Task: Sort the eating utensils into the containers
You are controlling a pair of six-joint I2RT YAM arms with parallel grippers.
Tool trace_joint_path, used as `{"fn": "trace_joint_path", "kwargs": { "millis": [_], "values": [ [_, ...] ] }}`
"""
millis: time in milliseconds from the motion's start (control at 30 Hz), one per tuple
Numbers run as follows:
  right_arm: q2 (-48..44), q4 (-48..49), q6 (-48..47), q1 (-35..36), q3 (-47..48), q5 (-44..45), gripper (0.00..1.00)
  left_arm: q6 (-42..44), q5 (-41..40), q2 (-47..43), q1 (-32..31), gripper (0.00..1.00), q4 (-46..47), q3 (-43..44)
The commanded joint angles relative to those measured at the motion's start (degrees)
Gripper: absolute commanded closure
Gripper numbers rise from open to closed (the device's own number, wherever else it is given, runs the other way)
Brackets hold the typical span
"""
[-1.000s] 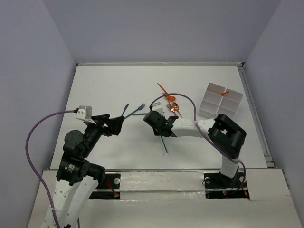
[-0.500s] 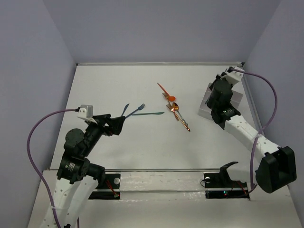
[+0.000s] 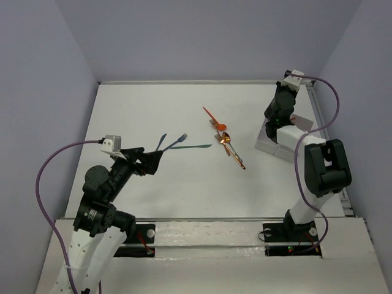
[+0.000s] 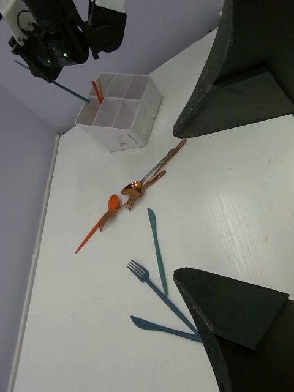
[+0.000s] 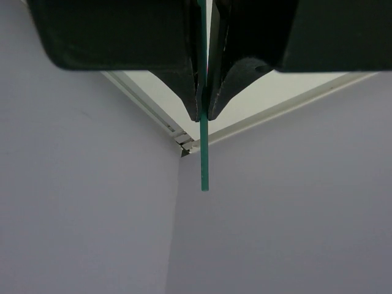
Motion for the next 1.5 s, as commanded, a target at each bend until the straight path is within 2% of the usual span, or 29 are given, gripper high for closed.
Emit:
{"fn": "trace_joint_path", "kwargs": {
  "millis": [0,300,567,667,767,867,1000,1067,1167,1200,1300,1333,1467],
  "values": [
    [1.9,10.4,-4.3,-1.2,4.3,0.0,0.93,0.5,0.9,0.7,-0.5,0.01,2.5,2.0],
    [7.8,14.4,-4.6,-1.2,2.8,-1.4,0.93,0.5,0.8,1.8,-0.5,0.01,2.5,2.0],
    [7.8,15.4,-2.3,-1.2,-1.4,-1.0,0.93,0.5,1.0,1.6,-0.5,0.01,2.6,2.0],
    [7.4,14.7,-1.4,-1.2,-2.3,-0.7,0.88,0.5,1.2,1.5,-0.5,0.01,2.6,1.9],
    [5.7,13.0,1.0,-1.2,-4.1,-1.2,0.75,0.5,1.1,1.2,-0.5,0.01,2.7,1.9],
    [1.5,5.7,5.7,-1.2,-4.4,-3.0,0.58,0.5,1.2,1.1,-0.5,0.01,2.7,1.8],
    [-2.0,-2.2,9.5,-1.2,-3.6,-3.7,0.53,0.5,1.3,1.0,-0.5,0.01,2.9,1.8],
    [-5.5,-5.1,10.8,0.6,-3.5,-4.2,0.53,0.5,1.3,0.9,-0.5,0.01,2.9,1.8],
    [-9.7,-15.7,13.9,3.8,-1.6,-8.3,0.53,0.5,1.3,1.1,0.0,0.01,2.9,1.8],
    [-10.3,-25.2,17.7,6.0,1.1,-12.6,0.53,0.5,1.4,1.3,0.0,0.01,2.9,1.8],
    [-10.4,-38.9,23.5,9.7,4.0,-19.1,0.55,0.5,1.6,1.9,0.6,0.01,2.9,1.8],
    [-9.7,-40.6,24.9,12.9,4.3,-21.0,0.59,0.5,1.9,2.4,0.6,0.01,2.9,1.8],
    [-6.9,-47.5,27.9,19.7,5.6,-26.4,0.6,0.5,2.4,3.6,1.1,0.01,3.1,1.7]
  ]
}}
